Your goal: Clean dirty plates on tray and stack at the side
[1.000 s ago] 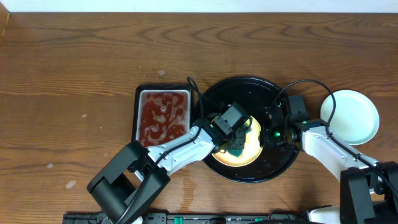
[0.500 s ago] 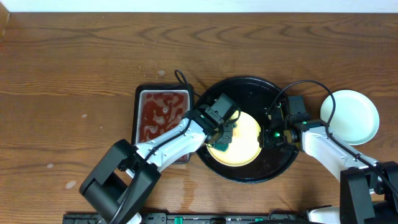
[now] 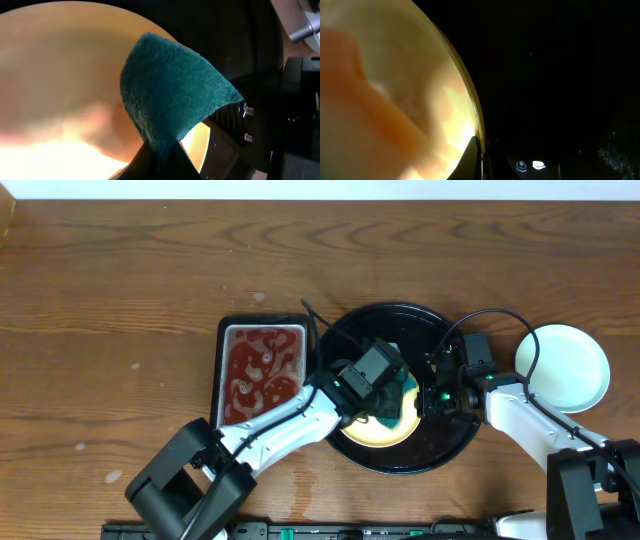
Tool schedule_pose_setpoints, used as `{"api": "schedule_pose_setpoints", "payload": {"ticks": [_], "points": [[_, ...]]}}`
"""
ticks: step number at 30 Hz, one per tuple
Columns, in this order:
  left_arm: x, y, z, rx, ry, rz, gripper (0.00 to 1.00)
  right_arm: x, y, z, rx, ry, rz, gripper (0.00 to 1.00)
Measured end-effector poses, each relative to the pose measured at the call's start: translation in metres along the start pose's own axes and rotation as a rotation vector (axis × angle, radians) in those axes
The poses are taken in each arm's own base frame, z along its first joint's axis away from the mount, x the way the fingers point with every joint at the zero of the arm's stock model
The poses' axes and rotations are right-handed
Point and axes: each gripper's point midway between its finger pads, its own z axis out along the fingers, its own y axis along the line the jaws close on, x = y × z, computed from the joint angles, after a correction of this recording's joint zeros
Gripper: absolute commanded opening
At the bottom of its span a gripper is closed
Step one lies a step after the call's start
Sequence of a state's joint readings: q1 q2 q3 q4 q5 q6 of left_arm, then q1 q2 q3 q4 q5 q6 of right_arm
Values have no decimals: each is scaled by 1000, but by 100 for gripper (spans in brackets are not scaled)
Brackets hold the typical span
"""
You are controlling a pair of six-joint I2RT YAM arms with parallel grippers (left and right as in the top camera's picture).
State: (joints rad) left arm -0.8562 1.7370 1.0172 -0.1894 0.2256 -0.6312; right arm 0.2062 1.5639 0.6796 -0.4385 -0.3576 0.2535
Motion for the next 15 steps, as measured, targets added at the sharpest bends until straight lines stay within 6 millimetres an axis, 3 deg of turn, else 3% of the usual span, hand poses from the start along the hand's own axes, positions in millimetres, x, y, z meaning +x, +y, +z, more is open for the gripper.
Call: {"api": "schedule_pose_setpoints", "payload": {"ticks": [8, 15], "points": [[11, 24, 24, -103, 26, -2, 8, 0, 0, 0, 0, 0, 0, 1], [13, 46, 16, -190, 63, -37, 7, 1, 1, 0, -5, 2, 0, 1]]}}
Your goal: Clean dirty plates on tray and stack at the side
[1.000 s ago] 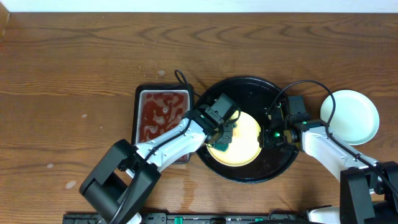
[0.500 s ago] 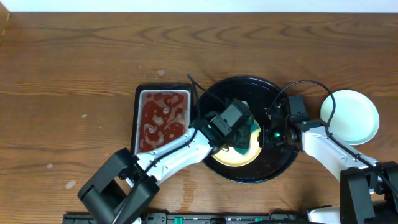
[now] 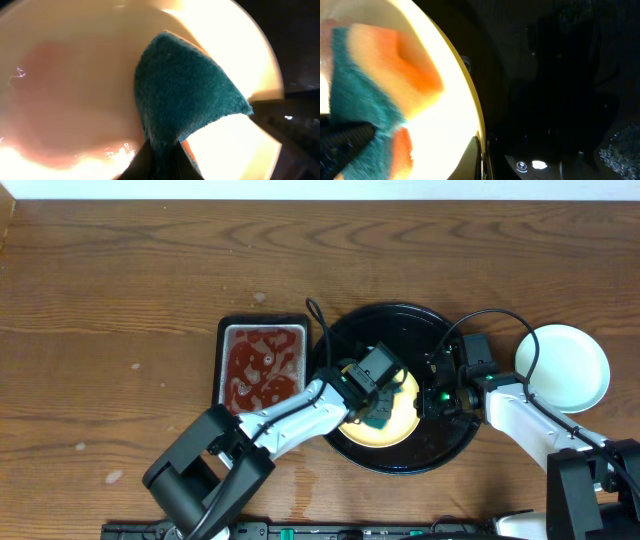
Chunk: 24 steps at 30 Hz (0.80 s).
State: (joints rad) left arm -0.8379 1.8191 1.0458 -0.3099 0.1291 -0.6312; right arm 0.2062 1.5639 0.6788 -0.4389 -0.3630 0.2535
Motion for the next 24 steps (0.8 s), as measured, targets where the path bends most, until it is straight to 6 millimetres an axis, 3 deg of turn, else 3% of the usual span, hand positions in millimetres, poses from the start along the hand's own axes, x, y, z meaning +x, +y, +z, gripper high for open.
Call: {"api": "schedule_pose_setpoints", "payload": {"ticks": [5, 10, 18, 24], "points": [[-7, 27, -9, -53, 14, -51, 7, 0, 0, 0, 0, 0, 0, 1], [-13, 41, -18, -64, 5, -39, 7, 0, 0, 0, 0, 0, 0, 1], [-31, 21, -62, 32, -107, -12, 8, 0, 0, 0, 0, 0, 0, 1], [-33, 16, -56, 44, -115, -33, 8, 0, 0, 0, 0, 0, 0, 1]]}}
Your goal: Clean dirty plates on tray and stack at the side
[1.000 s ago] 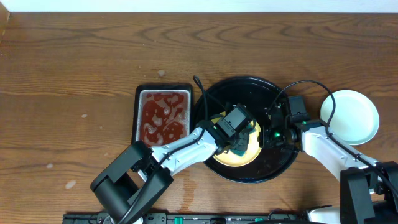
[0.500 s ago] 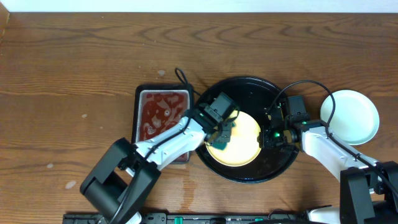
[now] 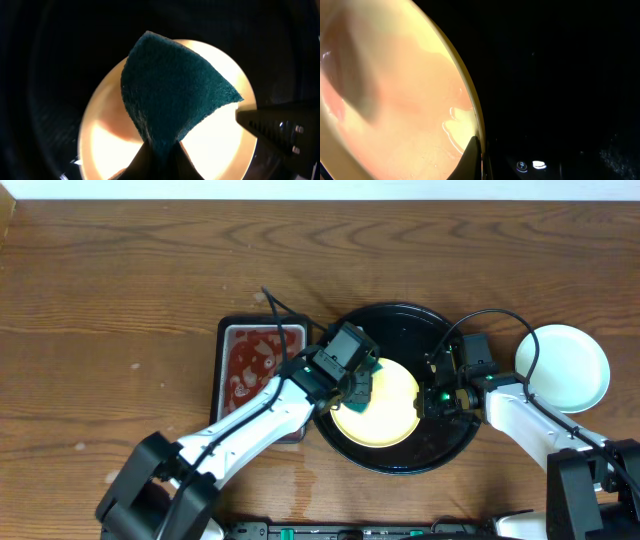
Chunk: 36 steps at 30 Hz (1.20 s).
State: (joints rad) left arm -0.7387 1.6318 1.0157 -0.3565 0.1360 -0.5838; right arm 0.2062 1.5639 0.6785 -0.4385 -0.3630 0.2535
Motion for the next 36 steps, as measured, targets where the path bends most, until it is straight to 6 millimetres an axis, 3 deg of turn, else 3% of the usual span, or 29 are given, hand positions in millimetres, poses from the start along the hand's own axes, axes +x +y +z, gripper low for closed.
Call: {"api": "schedule_pose_setpoints", "payload": {"ticks": [4, 9, 15, 27, 32, 36], "points": [[6, -16, 14, 28, -1, 20, 8, 0, 0, 0, 0, 0, 0, 1], [27, -35, 37, 52, 35, 76, 8, 0, 0, 0, 0, 0, 0, 1], [39, -21, 53, -16, 70, 79, 8, 0, 0, 0, 0, 0, 0, 1], [25, 41, 37, -251, 74, 15, 7, 0, 0, 0, -1, 0, 0, 1], [24, 41, 31, -243, 81, 39, 7, 0, 0, 0, -2, 1, 0, 1], [20, 34, 13, -188, 61, 30, 7, 0, 0, 0, -2, 1, 0, 1]]}}
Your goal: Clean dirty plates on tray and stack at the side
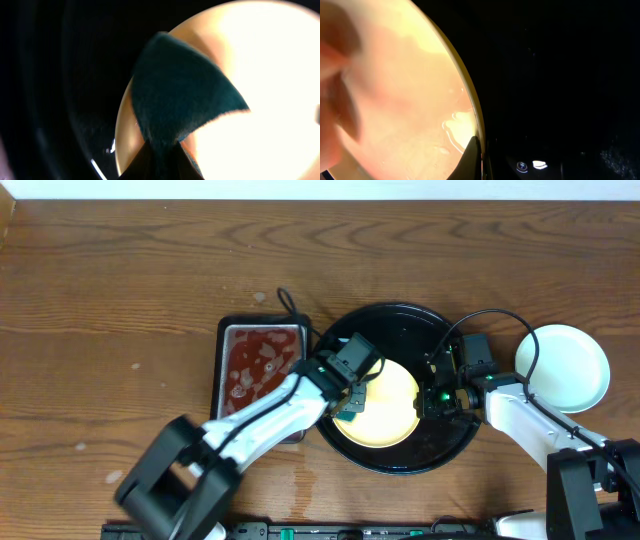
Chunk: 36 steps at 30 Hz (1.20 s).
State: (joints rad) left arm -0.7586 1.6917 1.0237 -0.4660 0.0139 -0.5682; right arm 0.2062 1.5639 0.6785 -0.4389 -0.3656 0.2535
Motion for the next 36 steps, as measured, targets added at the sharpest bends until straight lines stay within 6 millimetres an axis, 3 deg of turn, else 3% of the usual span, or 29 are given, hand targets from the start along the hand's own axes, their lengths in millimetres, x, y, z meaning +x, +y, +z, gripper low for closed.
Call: {"api": "schedule_pose_setpoints", "payload": {"ticks": [4, 7, 14, 19, 26, 36], "points": [[-19, -12, -27, 78, -91, -10, 8, 0, 0, 0, 0, 0, 0, 1], [-29, -22, -33, 122, -135, -22, 7, 0, 0, 0, -1, -1, 0, 1], [-42, -62, -21, 255, -191, -8, 7, 0, 0, 0, -1, -1, 0, 1], [-31, -87, 2, 299, -172, 35, 8, 0, 0, 0, -1, -1, 0, 1], [-12, -82, 37, 259, -93, 47, 7, 0, 0, 0, -1, -1, 0, 1], [5, -56, 35, 109, -13, 59, 8, 3, 4, 2, -23, 13, -1, 1]]}}
